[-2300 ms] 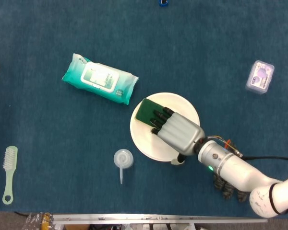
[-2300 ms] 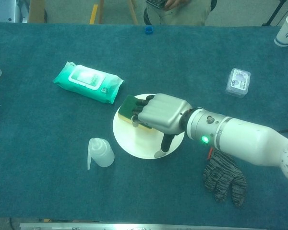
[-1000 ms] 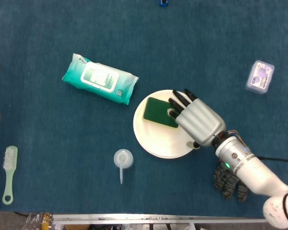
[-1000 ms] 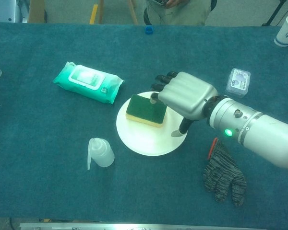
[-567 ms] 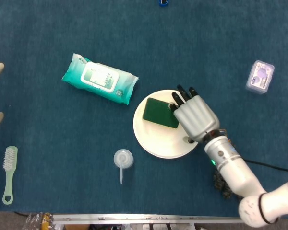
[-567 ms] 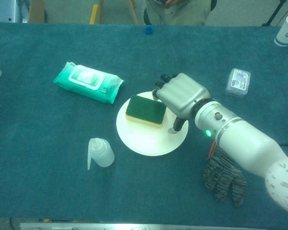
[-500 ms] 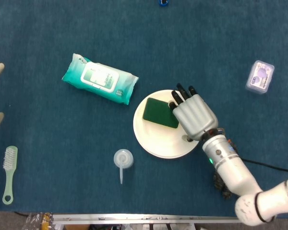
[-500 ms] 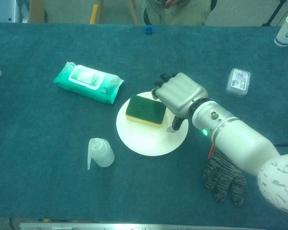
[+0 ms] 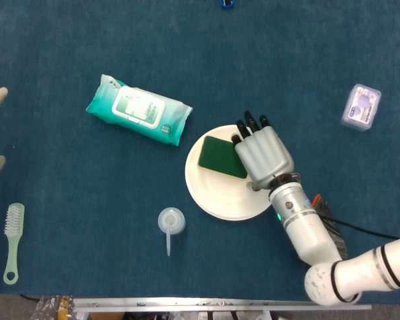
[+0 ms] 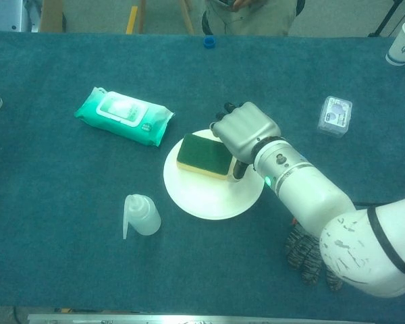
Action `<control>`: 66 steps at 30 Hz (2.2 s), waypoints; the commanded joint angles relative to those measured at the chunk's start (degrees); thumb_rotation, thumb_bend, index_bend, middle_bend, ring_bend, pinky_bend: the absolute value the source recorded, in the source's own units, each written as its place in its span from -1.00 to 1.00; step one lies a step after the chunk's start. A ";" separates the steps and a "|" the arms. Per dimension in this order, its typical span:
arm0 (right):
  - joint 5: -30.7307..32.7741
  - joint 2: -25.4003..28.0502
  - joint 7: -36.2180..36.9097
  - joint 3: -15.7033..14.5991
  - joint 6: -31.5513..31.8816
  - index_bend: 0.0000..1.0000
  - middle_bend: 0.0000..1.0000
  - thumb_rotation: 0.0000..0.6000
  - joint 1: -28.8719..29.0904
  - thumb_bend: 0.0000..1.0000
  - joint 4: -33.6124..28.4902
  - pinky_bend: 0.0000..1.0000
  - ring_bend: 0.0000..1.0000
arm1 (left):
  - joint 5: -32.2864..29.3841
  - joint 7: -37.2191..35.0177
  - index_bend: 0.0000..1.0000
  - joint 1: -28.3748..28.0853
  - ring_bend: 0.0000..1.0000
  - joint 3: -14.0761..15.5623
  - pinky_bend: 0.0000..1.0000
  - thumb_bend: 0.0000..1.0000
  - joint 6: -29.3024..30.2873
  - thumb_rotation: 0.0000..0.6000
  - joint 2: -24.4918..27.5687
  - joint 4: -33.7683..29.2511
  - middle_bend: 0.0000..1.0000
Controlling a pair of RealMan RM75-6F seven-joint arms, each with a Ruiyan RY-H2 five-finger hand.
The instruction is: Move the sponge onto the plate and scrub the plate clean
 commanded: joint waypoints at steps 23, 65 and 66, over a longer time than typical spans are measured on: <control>2.07 -5.78 -1.55 2.67 2.22 -0.49 -0.70 0.41 0.70 -1.00 5.23 -0.62 -0.99 | 1.89 -3.87 -0.90 -0.80 -1.00 0.38 -0.84 -0.57 -0.74 1.00 -0.40 3.75 -0.95; 7.30 12.07 2.07 5.35 -8.52 -0.13 -0.42 1.00 2.19 -0.30 -10.34 -0.59 -0.81 | 2.79 -5.23 -0.90 -0.42 -1.00 1.19 -0.84 -0.57 -0.20 1.00 0.48 3.13 -0.95; 8.29 12.89 1.85 5.23 -8.83 -0.13 -0.42 1.00 2.57 -0.30 -11.07 -0.59 -0.81 | 2.74 -5.14 -0.90 -0.44 -1.00 1.19 -0.84 -0.57 -0.29 1.00 0.51 2.98 -0.95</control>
